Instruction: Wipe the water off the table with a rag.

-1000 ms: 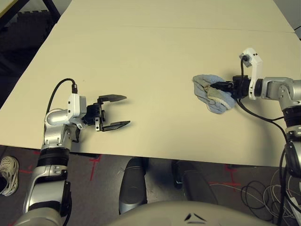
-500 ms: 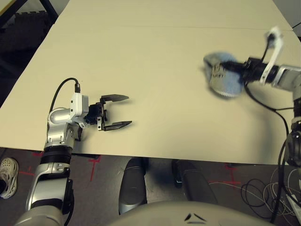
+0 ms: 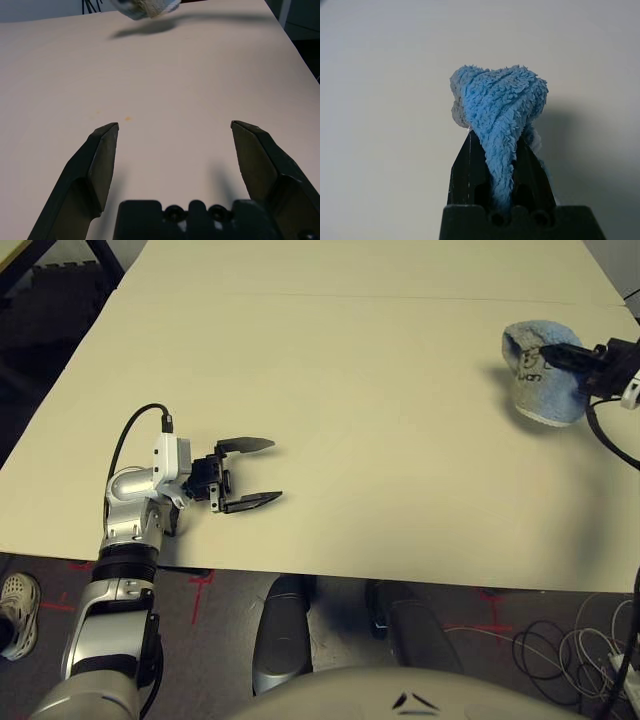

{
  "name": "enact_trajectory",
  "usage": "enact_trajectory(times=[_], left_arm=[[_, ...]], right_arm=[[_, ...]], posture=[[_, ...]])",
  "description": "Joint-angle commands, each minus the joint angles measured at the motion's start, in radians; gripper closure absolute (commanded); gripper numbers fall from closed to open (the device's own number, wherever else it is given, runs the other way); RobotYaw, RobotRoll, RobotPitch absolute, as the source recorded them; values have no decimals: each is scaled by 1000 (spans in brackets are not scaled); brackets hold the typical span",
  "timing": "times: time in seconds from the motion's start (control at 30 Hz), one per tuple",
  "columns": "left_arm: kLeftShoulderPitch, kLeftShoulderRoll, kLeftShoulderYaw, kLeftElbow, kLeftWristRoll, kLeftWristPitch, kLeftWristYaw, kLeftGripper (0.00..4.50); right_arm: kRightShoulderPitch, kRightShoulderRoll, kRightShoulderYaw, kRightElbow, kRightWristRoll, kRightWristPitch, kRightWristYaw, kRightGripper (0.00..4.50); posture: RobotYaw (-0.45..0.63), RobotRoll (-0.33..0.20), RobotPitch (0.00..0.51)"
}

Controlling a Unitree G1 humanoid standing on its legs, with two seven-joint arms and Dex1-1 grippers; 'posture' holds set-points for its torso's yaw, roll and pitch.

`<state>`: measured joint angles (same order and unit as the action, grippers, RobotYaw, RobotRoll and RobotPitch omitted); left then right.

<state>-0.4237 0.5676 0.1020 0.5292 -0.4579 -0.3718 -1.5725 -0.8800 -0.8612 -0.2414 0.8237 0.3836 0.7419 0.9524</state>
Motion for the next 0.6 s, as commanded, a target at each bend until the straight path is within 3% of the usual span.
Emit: enact_trajectory(times=[0.03,0.37,0.6], left_arm=[[-1,6,1,19,7,-10,-7,0],[3,10,4,3,8,-5,6,0],[-17,1,19,2,8,59,105,0]], right_arm=[[11,-7,14,30,-29,-36,11,4275],[20,-5,36,164,-124,-152,-68,4276],[53,28,-11,137,-111,-349,-67,1818]], posture=[[136,0,199],[138,0,205],[137,0,213]])
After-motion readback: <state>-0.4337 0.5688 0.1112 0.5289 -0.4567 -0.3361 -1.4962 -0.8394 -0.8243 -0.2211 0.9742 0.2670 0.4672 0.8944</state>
